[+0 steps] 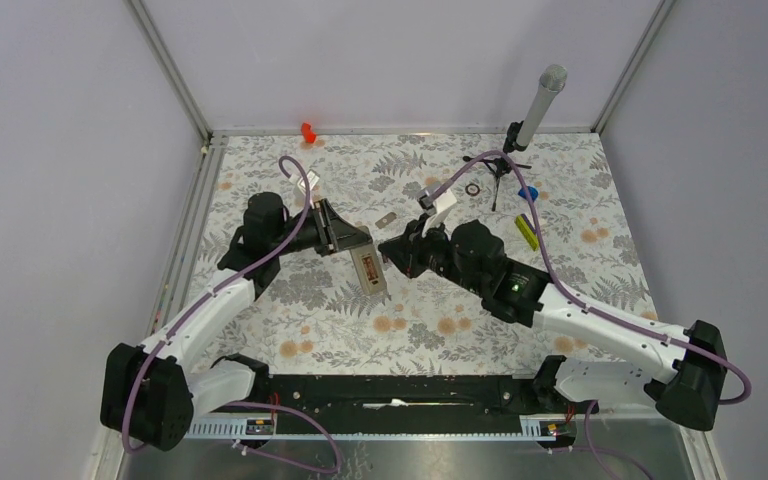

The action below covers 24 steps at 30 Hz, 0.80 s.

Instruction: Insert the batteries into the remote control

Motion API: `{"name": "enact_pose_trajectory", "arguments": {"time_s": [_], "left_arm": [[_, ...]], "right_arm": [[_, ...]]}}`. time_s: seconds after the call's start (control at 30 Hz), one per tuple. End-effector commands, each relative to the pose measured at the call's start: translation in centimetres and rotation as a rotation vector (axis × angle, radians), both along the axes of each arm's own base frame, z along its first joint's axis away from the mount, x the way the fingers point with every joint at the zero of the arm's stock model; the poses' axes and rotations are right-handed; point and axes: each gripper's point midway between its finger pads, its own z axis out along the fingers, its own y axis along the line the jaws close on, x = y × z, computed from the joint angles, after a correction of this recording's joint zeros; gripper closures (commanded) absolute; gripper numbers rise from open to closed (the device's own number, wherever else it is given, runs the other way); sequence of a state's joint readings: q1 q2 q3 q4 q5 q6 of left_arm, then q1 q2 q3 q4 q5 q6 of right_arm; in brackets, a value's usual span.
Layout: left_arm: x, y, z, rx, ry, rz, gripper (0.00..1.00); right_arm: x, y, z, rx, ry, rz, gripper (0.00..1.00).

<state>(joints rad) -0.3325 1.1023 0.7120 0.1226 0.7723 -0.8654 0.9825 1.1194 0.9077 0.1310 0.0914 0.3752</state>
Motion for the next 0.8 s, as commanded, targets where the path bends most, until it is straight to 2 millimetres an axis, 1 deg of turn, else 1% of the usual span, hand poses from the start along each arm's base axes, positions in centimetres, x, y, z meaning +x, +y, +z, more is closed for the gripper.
{"name": "enact_pose_trajectory", "arguments": {"time_s": [0.0, 0.13, 0.43, 0.53, 0.77], "left_arm": [[0.0, -0.4, 2.2, -0.040, -0.003, -0.033, 1.00], [0.0, -0.5, 1.7, -0.043, 0.044, -0.031, 1.00], [0.0, -0.6, 1.7, -0.066, 0.053, -0.033, 1.00], [-0.1, -0.6, 1.8, -0.074, 0.054, -0.032, 1.00], [-0.3, -0.6, 1.9, -0.081, 0.059, -0.037, 1.00]], "right_arm": [[-0.7, 1.5, 2.0, 0.017, -0.134, 0.056, 0.92], [-1.0, 2.1, 2.0, 0.019, -0.158, 0.064, 0.91], [-1.1, 3.0, -0.2, -0.027, -0.158, 0.048, 0.90], [-0.9, 3.0, -0.9, -0.029, -0.154, 0.025, 0.90], [-0.2, 2.8, -1.5, -0.028, -0.165, -0.015, 0.89]]}}
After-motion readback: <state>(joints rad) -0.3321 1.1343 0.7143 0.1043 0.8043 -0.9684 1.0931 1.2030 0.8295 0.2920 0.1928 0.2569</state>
